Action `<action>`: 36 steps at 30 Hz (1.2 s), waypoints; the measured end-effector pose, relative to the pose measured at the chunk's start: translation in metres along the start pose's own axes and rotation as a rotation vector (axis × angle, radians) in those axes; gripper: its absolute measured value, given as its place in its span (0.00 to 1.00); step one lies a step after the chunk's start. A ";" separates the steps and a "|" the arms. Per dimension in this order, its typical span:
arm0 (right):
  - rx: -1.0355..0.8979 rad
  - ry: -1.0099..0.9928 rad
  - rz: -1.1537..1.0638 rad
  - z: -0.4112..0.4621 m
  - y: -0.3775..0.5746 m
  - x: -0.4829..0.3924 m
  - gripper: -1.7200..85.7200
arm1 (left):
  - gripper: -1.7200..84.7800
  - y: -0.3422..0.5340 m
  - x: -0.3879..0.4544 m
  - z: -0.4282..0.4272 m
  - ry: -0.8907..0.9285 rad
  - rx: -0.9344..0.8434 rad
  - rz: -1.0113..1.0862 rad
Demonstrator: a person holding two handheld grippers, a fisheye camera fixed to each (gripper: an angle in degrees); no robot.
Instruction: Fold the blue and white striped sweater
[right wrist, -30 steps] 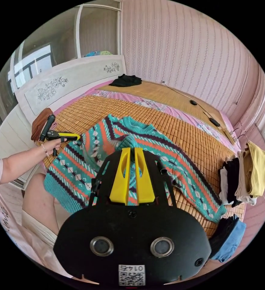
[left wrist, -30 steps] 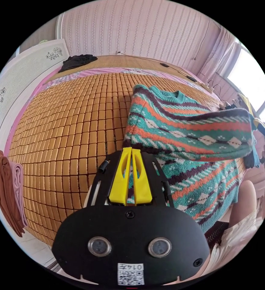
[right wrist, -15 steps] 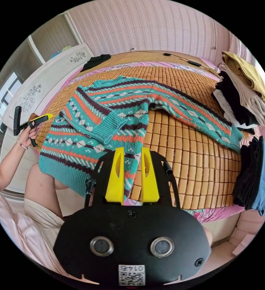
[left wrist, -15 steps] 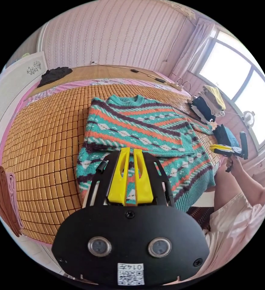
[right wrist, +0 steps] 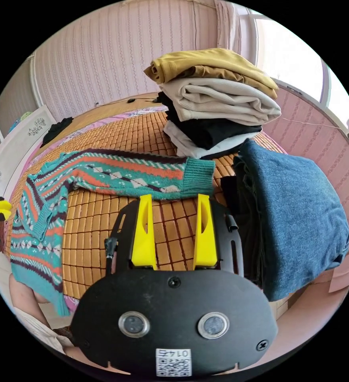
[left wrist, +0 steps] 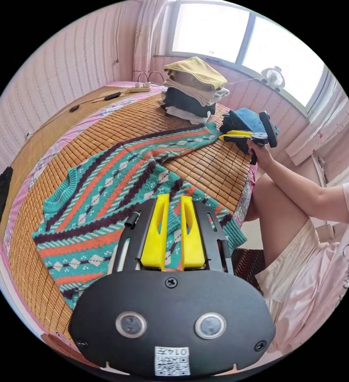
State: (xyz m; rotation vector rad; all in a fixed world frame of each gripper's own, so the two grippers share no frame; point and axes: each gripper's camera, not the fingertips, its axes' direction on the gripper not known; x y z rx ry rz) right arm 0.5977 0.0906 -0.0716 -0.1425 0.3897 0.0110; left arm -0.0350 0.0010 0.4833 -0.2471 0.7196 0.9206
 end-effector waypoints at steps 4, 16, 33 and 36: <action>-0.006 -0.010 -0.021 0.010 -0.013 0.013 0.22 | 0.11 -0.051 0.034 0.056 0.020 0.014 0.100; -0.083 -0.147 0.138 0.029 -0.030 0.081 0.18 | 0.14 -0.170 0.110 0.209 -0.006 -0.035 0.278; -0.036 -0.264 0.187 0.029 -0.022 0.106 0.08 | 0.08 -0.180 0.113 0.281 -0.145 -0.165 0.208; -0.010 -0.292 0.188 0.024 -0.018 0.107 0.06 | 0.07 -0.177 0.102 0.272 -0.111 -0.143 0.163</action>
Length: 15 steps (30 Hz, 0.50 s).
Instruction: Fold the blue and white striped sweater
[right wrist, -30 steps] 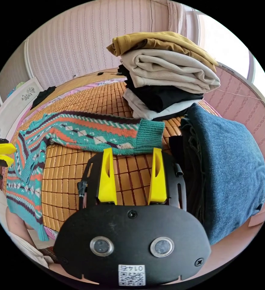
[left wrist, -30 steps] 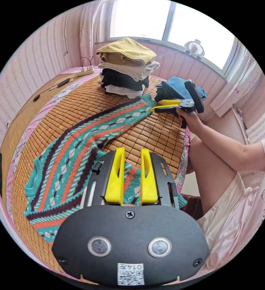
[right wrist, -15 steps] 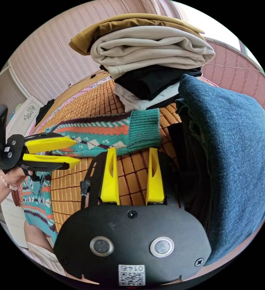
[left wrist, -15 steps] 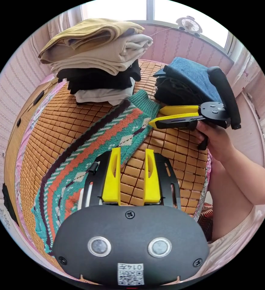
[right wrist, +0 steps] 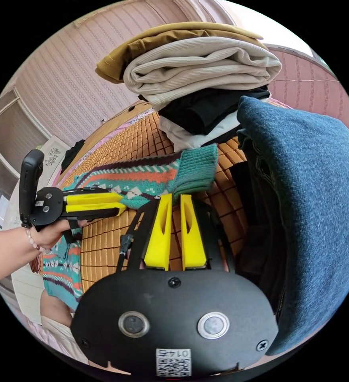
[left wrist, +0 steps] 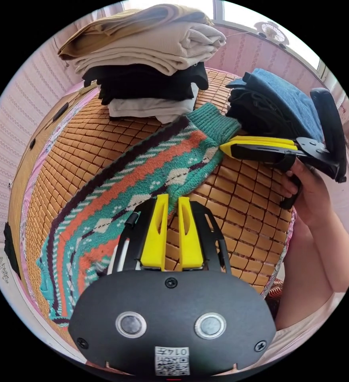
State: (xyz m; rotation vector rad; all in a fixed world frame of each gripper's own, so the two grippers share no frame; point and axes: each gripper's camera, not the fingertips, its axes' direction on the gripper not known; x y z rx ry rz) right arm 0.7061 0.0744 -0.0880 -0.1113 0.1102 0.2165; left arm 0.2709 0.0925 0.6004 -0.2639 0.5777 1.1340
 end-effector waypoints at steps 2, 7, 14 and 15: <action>0.011 -0.031 -0.016 -0.002 0.002 -0.002 0.05 | 0.07 0.005 -0.004 -0.007 -0.005 0.013 -0.014; 0.072 -0.105 -0.137 -0.015 0.012 -0.024 0.04 | 0.07 0.031 -0.032 -0.060 0.026 0.131 -0.122; 0.245 -0.183 -0.366 -0.076 0.034 -0.113 0.04 | 0.07 0.119 -0.088 -0.157 0.065 0.411 -0.253; 0.260 -0.208 -0.442 -0.088 0.025 -0.146 0.04 | 0.07 0.144 -0.104 -0.178 0.071 0.474 -0.309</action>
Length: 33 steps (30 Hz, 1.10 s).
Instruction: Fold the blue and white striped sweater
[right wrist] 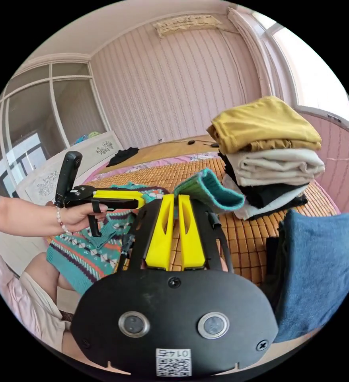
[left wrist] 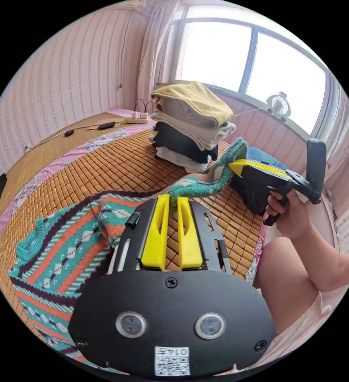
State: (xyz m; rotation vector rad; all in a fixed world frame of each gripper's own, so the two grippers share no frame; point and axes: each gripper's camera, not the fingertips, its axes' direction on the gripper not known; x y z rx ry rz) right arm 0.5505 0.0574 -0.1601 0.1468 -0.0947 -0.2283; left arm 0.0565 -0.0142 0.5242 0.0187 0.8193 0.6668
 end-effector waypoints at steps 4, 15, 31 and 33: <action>0.084 -0.180 -0.236 0.008 -0.080 -0.108 0.04 | 0.07 0.046 -0.069 -0.119 -0.026 0.197 -0.170; -0.492 -0.666 -0.539 0.224 0.037 -0.379 0.10 | 0.08 0.263 -0.194 -0.343 -0.267 0.038 -0.603; -0.650 -0.069 -0.409 0.356 -0.013 -0.252 0.14 | 0.15 0.139 -0.363 -0.314 -0.143 -0.071 -0.633; -0.656 -0.005 -0.355 0.372 -0.013 -0.236 0.14 | 0.15 0.127 -0.376 -0.285 -0.178 -0.217 -0.673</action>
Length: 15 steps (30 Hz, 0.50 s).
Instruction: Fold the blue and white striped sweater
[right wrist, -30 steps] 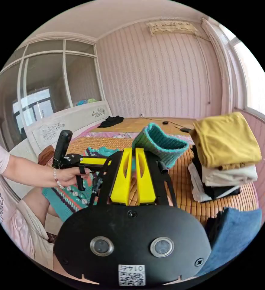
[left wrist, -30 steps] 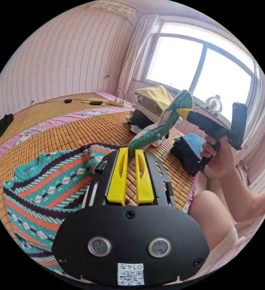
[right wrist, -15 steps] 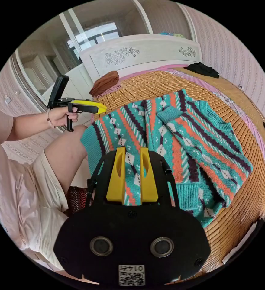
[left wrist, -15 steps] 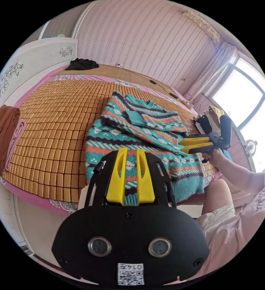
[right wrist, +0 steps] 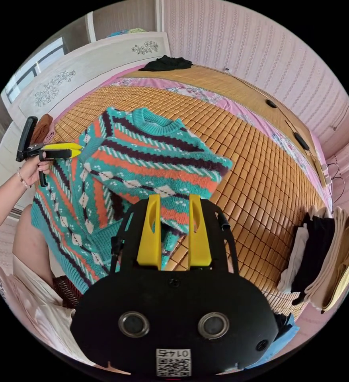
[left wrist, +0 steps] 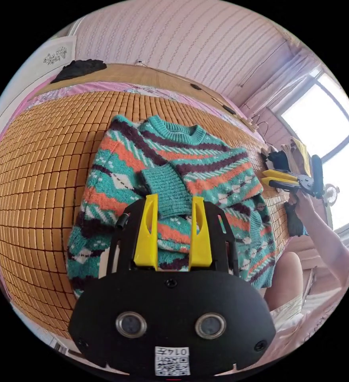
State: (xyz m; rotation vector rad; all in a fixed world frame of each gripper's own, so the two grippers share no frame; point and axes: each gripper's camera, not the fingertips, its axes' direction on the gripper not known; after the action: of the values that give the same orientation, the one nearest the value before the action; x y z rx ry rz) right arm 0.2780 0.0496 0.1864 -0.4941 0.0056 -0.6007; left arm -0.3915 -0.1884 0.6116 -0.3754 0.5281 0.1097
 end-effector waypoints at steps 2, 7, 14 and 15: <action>-0.020 -0.003 0.040 0.013 -0.002 0.012 0.15 | 0.12 -0.003 0.001 -0.002 -0.048 0.054 -0.023; -0.043 -0.025 0.109 0.038 -0.002 0.041 0.15 | 0.02 -0.001 -0.018 -0.053 0.095 0.099 0.008; -0.025 -0.059 0.121 0.051 -0.001 0.065 0.15 | 0.02 0.017 -0.040 -0.128 0.034 0.242 0.007; -0.028 -0.059 0.112 0.055 -0.004 0.066 0.15 | 0.02 0.013 -0.046 -0.119 0.021 0.169 0.006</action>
State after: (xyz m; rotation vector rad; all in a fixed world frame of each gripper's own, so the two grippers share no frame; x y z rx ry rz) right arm 0.3386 0.0354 0.2461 -0.5351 -0.0137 -0.4765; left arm -0.4894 -0.2213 0.5360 -0.2106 0.5548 0.0660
